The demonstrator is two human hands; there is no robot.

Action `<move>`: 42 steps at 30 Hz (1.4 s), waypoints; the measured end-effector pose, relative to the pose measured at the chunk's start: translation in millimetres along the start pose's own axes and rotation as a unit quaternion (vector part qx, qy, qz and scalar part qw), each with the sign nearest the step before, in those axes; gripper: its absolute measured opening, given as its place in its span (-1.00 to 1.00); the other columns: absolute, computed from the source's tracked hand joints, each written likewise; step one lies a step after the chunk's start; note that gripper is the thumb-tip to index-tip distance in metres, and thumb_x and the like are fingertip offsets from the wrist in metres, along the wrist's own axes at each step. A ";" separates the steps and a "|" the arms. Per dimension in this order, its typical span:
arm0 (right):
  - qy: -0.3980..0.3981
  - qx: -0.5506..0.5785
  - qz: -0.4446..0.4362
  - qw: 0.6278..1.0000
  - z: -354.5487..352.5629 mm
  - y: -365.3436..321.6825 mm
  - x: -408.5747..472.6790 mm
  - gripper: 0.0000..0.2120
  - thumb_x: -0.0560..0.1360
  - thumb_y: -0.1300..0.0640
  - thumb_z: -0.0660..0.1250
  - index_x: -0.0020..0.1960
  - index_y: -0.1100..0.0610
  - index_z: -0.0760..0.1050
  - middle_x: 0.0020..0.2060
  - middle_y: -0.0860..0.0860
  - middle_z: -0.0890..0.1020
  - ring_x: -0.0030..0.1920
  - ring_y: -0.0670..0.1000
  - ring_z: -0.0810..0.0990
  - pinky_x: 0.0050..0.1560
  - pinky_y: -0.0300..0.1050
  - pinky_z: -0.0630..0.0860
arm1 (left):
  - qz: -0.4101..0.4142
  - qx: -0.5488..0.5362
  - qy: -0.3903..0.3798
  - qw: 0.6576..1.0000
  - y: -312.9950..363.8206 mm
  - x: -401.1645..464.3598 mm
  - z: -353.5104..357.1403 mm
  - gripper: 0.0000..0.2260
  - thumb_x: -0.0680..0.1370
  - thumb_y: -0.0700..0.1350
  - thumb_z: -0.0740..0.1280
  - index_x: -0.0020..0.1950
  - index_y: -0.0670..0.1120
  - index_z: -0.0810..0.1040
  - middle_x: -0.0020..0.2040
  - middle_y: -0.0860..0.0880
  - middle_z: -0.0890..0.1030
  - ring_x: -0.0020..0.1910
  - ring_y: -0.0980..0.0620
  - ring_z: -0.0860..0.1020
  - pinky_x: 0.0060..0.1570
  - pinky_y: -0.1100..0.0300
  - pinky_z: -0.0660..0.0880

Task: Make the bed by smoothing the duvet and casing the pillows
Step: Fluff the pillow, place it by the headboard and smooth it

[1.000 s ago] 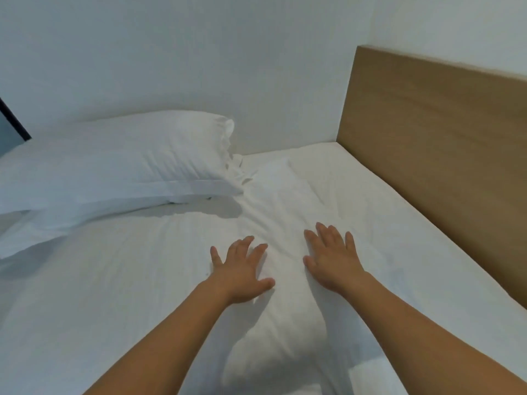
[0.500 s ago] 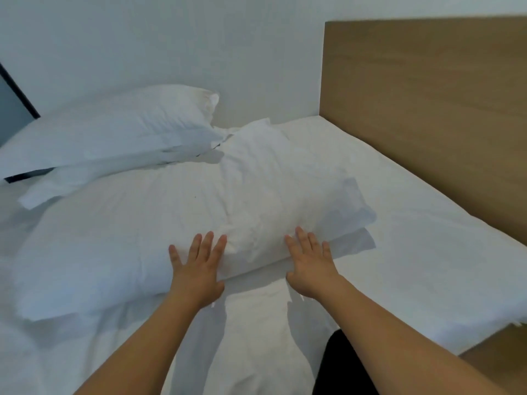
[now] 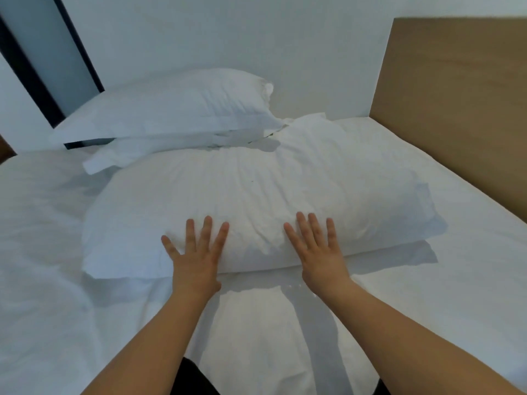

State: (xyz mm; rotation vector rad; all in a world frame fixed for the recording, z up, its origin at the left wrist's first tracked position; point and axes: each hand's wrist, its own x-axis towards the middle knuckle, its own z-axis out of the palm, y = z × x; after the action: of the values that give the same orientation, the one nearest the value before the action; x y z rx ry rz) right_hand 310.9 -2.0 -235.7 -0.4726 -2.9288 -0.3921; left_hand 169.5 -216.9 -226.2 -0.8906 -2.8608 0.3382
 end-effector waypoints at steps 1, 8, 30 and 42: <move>0.006 -0.009 0.000 1.000 7.1 1.0 7.8 0.03 0.29 0.30 0.33 0.57 0.06 -0.21 0.55 0.21 -0.12 0.53 0.28 -0.19 0.44 0.35 -0.24 | 0.004 0.009 0.005 1.000 0.0 5.5 3.3 0.19 0.34 0.26 0.44 0.45 0.10 -0.55 0.55 -0.09 -0.39 0.50 -0.29 -0.37 0.24 -0.58 -0.23; -0.009 -0.033 -0.004 0.999 46.3 25.2 80.4 0.17 0.09 0.02 0.61 0.56 0.11 0.09 0.51 0.29 0.11 0.49 0.38 0.08 0.44 0.38 -0.11 | 0.012 0.034 0.049 0.998 13.6 71.5 30.6 0.03 0.44 0.28 0.30 0.52 0.02 -0.45 0.55 -0.25 -0.31 0.49 -0.39 -0.30 0.18 -0.61 -0.31; 0.000 -0.150 -0.190 0.970 58.3 75.6 63.3 0.24 0.05 -0.12 0.59 0.57 0.08 0.04 0.53 0.28 0.04 0.50 0.37 0.01 0.26 0.62 -0.10 | 0.149 0.090 0.085 0.981 7.0 63.6 53.1 0.06 0.44 0.33 0.31 0.56 -0.13 -0.33 0.56 -0.23 -0.28 0.53 -0.36 -0.17 0.22 -0.61 -0.22; 0.132 -0.098 -0.027 0.986 69.9 80.1 81.6 -0.14 0.43 0.16 0.40 0.56 0.13 -0.03 0.53 0.27 -0.04 0.51 0.36 -0.05 0.32 0.53 -0.29 | 0.163 0.067 0.220 0.959 -0.9 77.2 55.7 -0.03 0.36 0.11 0.51 0.60 0.07 -0.02 0.60 -0.17 -0.06 0.53 -0.37 -0.05 0.19 -0.65 -0.14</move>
State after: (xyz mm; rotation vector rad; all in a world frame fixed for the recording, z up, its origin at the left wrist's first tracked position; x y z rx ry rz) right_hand 253.1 114.3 -268.7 -0.3368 -2.6625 -0.6961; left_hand 95.5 -183.2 -275.6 -1.2325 -2.2598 0.3130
